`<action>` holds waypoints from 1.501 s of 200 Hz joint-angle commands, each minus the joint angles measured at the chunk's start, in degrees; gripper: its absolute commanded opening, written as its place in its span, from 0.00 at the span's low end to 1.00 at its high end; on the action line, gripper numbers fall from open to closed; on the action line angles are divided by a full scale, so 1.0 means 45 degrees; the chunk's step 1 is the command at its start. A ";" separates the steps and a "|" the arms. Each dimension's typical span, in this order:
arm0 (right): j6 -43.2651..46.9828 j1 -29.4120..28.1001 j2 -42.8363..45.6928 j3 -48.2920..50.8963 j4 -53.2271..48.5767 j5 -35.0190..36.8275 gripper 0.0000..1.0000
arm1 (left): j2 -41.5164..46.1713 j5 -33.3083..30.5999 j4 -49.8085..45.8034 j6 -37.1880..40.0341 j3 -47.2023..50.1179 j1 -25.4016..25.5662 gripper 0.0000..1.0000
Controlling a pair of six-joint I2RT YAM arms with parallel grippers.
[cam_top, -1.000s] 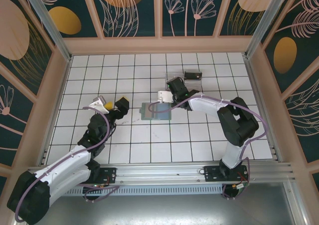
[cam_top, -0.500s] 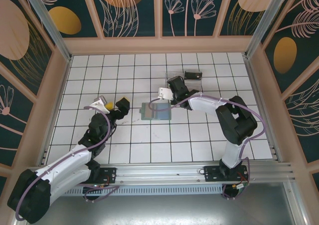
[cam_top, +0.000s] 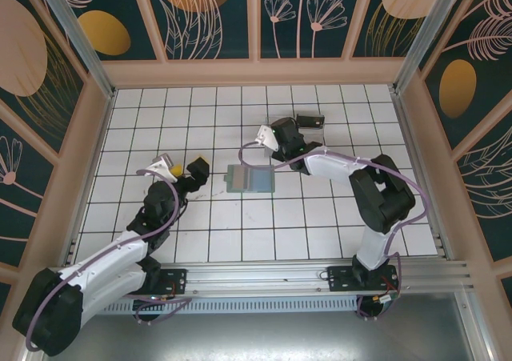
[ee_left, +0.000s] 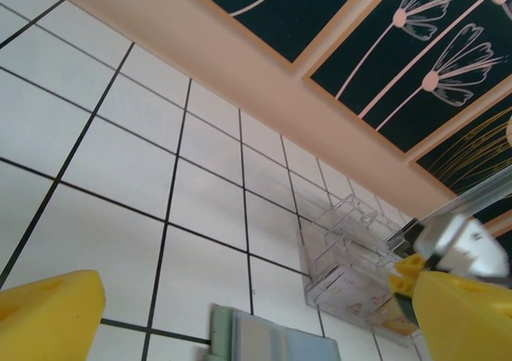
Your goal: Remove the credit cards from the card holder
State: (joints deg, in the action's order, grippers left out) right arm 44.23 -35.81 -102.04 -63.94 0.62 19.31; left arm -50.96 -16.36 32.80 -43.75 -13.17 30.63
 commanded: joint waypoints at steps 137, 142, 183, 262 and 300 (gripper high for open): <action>-1.5217 0.0135 0.2431 0.3835 0.1017 -0.5581 0.29 | -0.5436 0.4234 -0.1129 -0.0981 -0.2957 -0.0069 0.90; -1.5404 0.0136 0.2294 0.3838 0.1076 -0.5776 0.29 | -0.5521 0.4310 -0.1201 -0.1018 -0.3067 -0.0070 0.86; -1.5881 0.0118 0.1254 0.3689 0.1086 -0.6391 0.28 | -0.6239 0.5091 -0.1462 -0.1098 -0.3652 -0.0069 0.73; -1.6059 0.0123 0.0247 0.3782 0.1459 -0.6945 0.26 | -0.7816 0.6474 -0.1638 -0.0851 -0.4328 -0.0081 0.61; -1.6000 0.0124 0.0038 0.3687 0.1355 -0.6909 0.21 | -0.8485 0.6833 -0.1774 -0.0678 -0.4687 -0.0069 0.58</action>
State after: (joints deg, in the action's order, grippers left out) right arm -27.40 -35.55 -100.47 -47.48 6.13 -10.68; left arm -87.53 12.23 26.22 -48.10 -32.03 30.63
